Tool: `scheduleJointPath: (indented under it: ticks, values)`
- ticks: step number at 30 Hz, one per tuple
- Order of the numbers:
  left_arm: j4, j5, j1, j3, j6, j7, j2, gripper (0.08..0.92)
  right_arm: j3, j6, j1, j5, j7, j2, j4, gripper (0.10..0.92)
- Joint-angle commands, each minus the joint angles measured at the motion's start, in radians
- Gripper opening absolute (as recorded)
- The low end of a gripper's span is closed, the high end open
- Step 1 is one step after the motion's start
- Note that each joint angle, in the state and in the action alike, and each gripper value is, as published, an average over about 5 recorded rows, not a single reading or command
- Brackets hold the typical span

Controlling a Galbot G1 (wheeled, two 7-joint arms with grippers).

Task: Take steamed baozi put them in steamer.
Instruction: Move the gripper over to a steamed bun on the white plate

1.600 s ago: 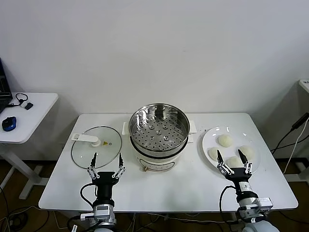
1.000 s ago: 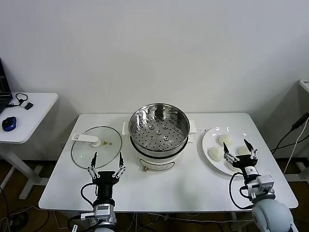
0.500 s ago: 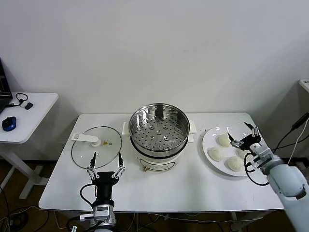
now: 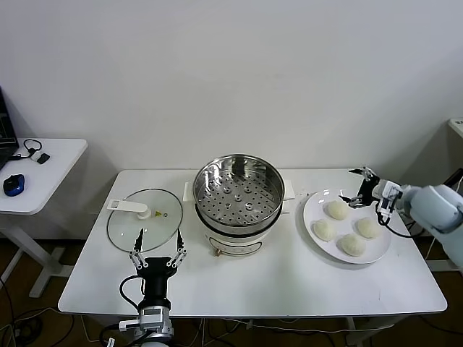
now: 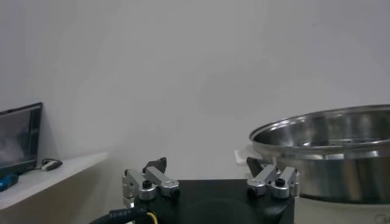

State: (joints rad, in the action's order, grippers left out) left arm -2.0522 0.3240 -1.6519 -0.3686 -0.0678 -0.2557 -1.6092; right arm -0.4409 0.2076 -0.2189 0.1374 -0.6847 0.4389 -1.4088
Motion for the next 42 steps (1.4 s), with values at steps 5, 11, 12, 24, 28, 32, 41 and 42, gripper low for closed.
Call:
scheduleJointPath:
  ticks: [5,11,12,24,28,32,41,42]
  values:
    - [0.004,-0.035,0.002,-0.008,0.004,0.007,-0.049,0.823,-1.109,-0.135,0.867,0.216,-0.315,0.136,0.342,0.823]
    - [0.012,-0.049,0.006,-0.011,0.003,0.012,-0.049,0.823,-1.225,-0.207,0.879,0.249,-0.383,0.222,0.420,0.823]
    - [0.013,-0.051,0.007,-0.012,0.003,0.013,-0.049,0.823,-1.235,-0.217,0.875,0.251,-0.391,0.235,0.432,0.823]
    - [0.037,-0.084,0.016,-0.037,-0.008,0.020,-0.049,0.823,-1.075,-0.313,0.683,0.215,-0.409,0.405,0.717,0.823]
    - [0.048,-0.086,0.020,-0.041,-0.012,0.020,-0.049,0.823,-1.023,-0.325,0.632,0.208,-0.409,0.435,0.768,0.823]
    - [0.056,-0.086,0.022,-0.042,-0.014,0.020,-0.049,0.823,-0.972,-0.340,0.574,0.180,-0.406,0.462,0.819,0.823]
    - [0.064,-0.086,0.025,-0.044,-0.013,0.022,-0.049,0.823,-0.855,-0.361,0.463,0.132,-0.395,0.505,0.898,0.823]
    - [0.066,-0.085,0.025,-0.044,-0.013,0.022,-0.049,0.823,-0.841,-0.363,0.454,0.127,-0.392,0.508,0.903,0.823]
